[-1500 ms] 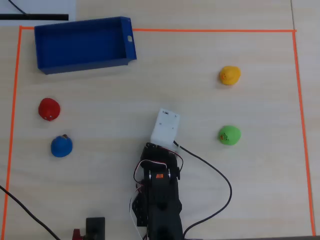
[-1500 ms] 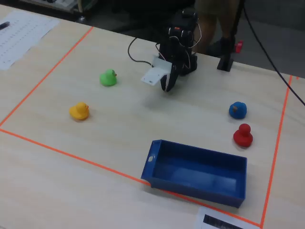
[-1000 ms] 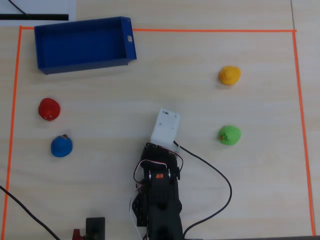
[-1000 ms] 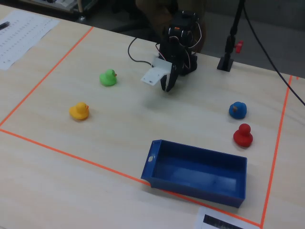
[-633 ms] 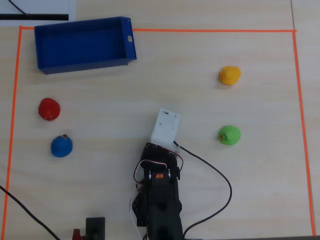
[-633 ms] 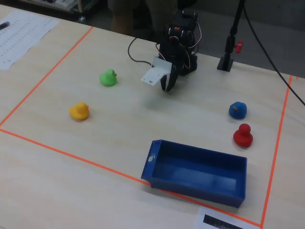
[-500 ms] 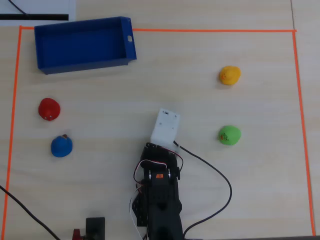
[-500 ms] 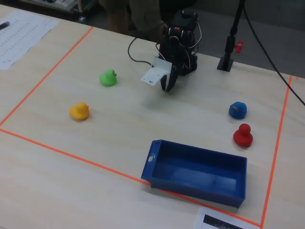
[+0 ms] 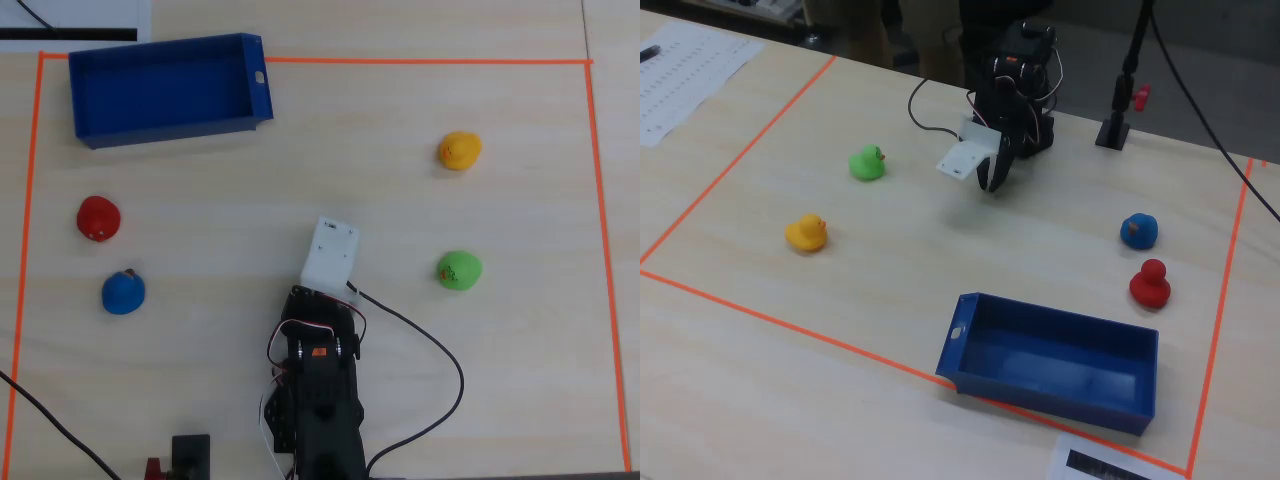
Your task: Grasp blue duck and put it into box.
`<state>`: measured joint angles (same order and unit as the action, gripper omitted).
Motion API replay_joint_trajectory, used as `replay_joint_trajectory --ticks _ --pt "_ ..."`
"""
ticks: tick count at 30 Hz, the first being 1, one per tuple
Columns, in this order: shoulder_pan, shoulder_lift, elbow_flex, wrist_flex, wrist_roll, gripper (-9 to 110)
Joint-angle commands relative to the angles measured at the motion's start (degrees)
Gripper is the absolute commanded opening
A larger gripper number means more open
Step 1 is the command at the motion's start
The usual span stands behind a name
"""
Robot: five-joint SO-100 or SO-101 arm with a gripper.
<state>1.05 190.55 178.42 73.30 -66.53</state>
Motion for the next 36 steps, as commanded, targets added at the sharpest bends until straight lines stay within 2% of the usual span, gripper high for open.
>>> replay_joint_trajectory --ticks 1,25,28,31,33,36 --pt "0.44 -0.79 -0.18 1.23 -0.18 3" --pt "1.85 -1.23 -1.05 -0.09 -0.18 0" --pt "4.39 -11.6 -12.13 -1.41 -1.41 6" --pt "2.55 -31.9 -35.68 6.77 -0.18 18" --pt "-2.46 -40.52 -50.27 15.29 1.67 29" --pt "-14.94 -50.01 -64.95 23.38 8.35 33"
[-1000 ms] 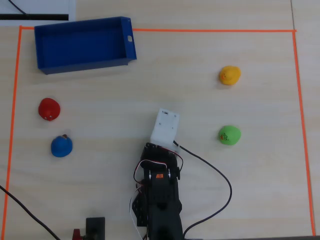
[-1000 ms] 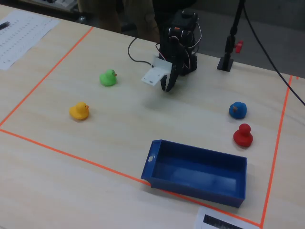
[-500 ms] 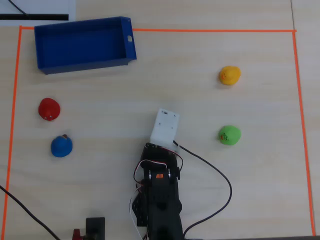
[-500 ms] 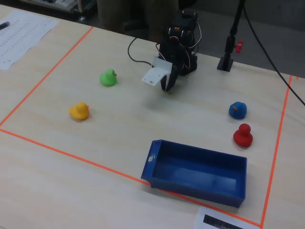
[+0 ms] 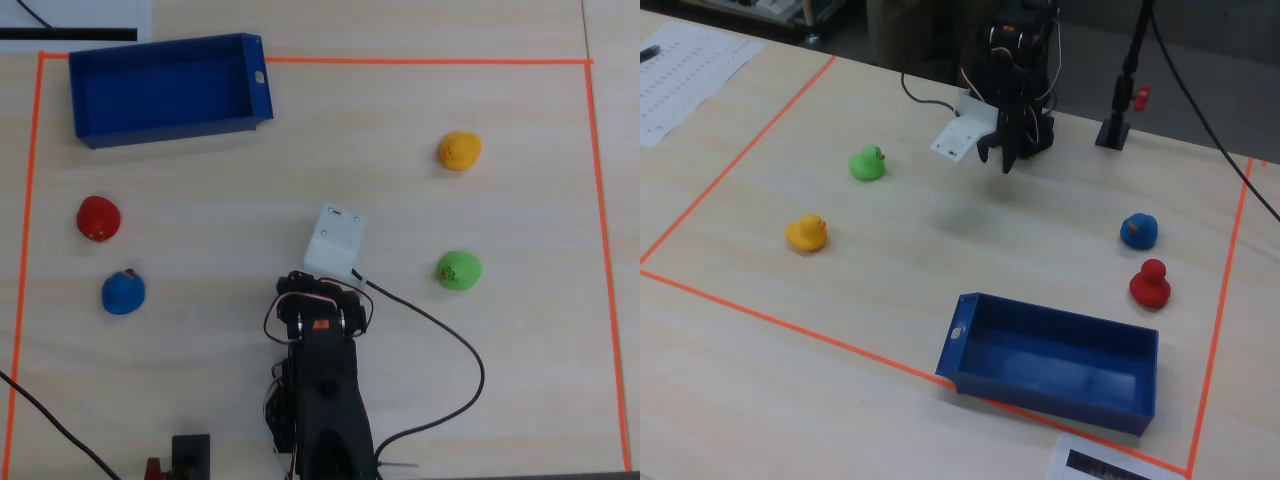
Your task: Grasp blue duck and put it into box.
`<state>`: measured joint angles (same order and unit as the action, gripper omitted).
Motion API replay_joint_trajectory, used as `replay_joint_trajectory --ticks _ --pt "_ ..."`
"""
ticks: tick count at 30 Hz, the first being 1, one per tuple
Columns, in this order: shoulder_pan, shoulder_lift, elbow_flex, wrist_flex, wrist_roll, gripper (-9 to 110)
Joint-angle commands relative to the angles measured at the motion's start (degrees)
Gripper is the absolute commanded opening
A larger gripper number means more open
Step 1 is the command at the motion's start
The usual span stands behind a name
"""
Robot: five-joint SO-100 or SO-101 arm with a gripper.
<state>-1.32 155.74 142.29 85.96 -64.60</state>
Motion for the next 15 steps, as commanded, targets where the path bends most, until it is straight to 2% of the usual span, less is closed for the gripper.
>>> replay_joint_trajectory --ticks 1,7,15 --pt "-16.96 -18.11 -32.43 12.13 9.14 33" --pt "-37.79 -35.51 -43.24 12.04 21.71 37" --pt "-46.67 -52.12 -37.18 -5.8 25.58 41"
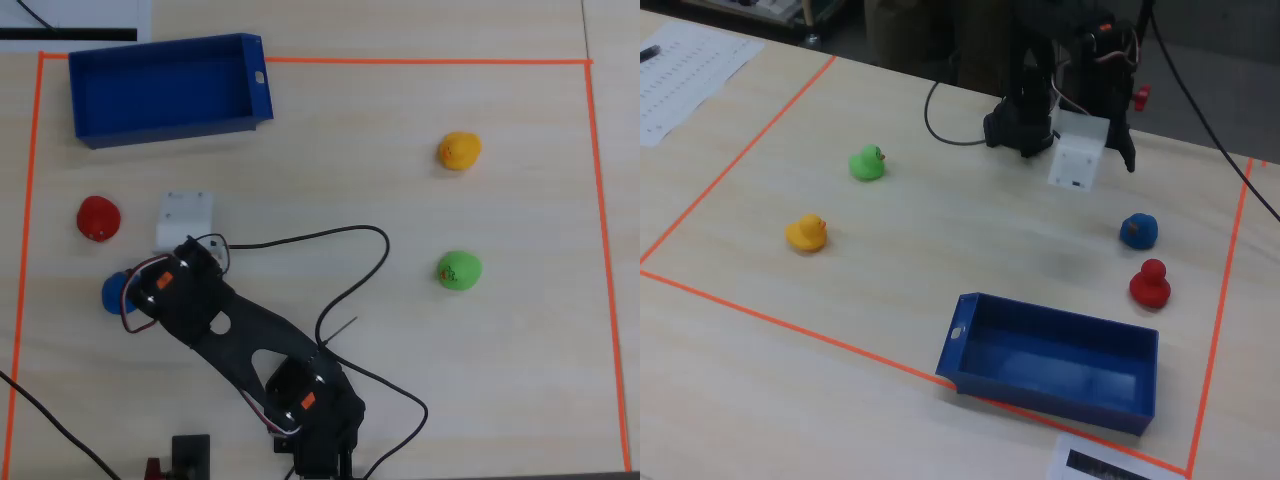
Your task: Grasp blue duck and put it into box.
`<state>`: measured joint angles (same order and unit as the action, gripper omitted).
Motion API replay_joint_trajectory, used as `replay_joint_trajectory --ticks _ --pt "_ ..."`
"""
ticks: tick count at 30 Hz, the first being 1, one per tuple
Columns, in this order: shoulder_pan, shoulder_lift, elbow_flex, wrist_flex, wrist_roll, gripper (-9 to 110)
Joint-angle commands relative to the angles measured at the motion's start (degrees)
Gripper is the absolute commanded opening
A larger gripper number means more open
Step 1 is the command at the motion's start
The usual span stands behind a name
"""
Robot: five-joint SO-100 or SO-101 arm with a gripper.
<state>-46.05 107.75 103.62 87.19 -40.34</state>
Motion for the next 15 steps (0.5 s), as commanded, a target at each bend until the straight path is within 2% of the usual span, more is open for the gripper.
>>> replay_joint_trajectory --ticks 1,7,15 --pt "-2.29 -5.89 2.29 -9.49 1.67 41" --pt "-3.34 -11.25 4.57 -18.46 2.29 42" --pt "-8.26 -15.82 0.62 -20.74 5.71 43"
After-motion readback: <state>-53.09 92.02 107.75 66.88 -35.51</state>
